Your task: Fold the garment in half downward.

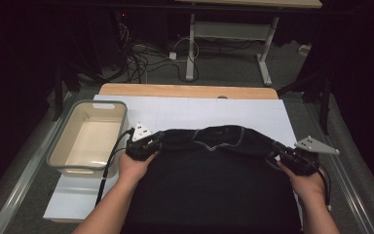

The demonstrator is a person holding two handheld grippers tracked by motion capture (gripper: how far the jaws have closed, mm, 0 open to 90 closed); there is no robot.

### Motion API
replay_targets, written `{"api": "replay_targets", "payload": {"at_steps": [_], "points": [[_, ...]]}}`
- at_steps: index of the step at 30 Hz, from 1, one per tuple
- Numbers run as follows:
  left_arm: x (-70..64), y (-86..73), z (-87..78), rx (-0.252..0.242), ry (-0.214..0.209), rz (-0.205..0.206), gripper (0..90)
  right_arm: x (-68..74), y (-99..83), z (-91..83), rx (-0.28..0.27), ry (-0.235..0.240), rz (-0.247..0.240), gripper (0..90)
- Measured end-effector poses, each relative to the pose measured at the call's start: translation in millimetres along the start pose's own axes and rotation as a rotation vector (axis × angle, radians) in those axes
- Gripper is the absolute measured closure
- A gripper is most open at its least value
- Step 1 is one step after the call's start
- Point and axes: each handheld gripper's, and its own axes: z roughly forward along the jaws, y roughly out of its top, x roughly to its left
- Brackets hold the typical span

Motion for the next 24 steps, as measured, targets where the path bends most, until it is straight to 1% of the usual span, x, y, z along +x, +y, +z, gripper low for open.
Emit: {"api": "replay_targets", "payload": {"at_steps": [3, 6, 10, 12, 14, 16, 19, 20, 22, 23, 24], "points": [[-8.4, -10.6, -17.0, -0.031, -0.031, 0.015, 78.9, 10.4, -13.2, -16.4, -0.015, 0.013, -0.015, 84.0], [-13.6, -22.1, -30.3, -0.034, -0.053, 0.013, 78.8, 19.6, -28.5, -30.4, -0.022, 0.026, -0.016, 83.7], [-20.4, -38.2, -46.0, -0.014, -0.067, 0.030, 78.7, 27.7, -48.9, -44.5, -0.014, 0.037, -0.007, 83.4], [-24.7, -46.4, -53.3, -0.006, -0.075, 0.040, 78.7, 31.8, -58.4, -51.2, -0.006, 0.033, -0.010, 83.2], [-28.0, -54.1, -59.3, 0.018, -0.075, 0.054, 78.6, 35.0, -66.8, -57.2, -0.002, 0.037, -0.007, 83.1], [-29.6, -61.8, -65.0, 0.033, -0.084, 0.050, 78.1, 37.4, -74.3, -62.2, 0.008, 0.043, -0.006, 83.1], [-29.0, -77.4, -71.8, 0.053, -0.105, 0.018, 76.0, 40.6, -85.5, -67.5, 0.038, 0.059, -0.007, 83.1], [-29.1, -82.4, -72.6, 0.067, -0.113, 0.003, 75.6, 41.1, -90.0, -69.2, 0.045, 0.061, 0.000, 82.4], [-30.7, -88.4, -73.8, 0.105, -0.120, 0.001, 71.8, 40.7, -98.9, -72.7, 0.057, 0.067, 0.028, 76.3], [-32.5, -89.3, -74.8, 0.111, -0.115, 0.008, 67.8, 39.9, -101.9, -74.5, 0.066, 0.072, 0.045, 72.4], [-34.0, -89.2, -76.4, 0.108, -0.108, 0.012, 62.5, 38.7, -103.6, -76.6, 0.063, 0.077, 0.056, 68.4]]}}
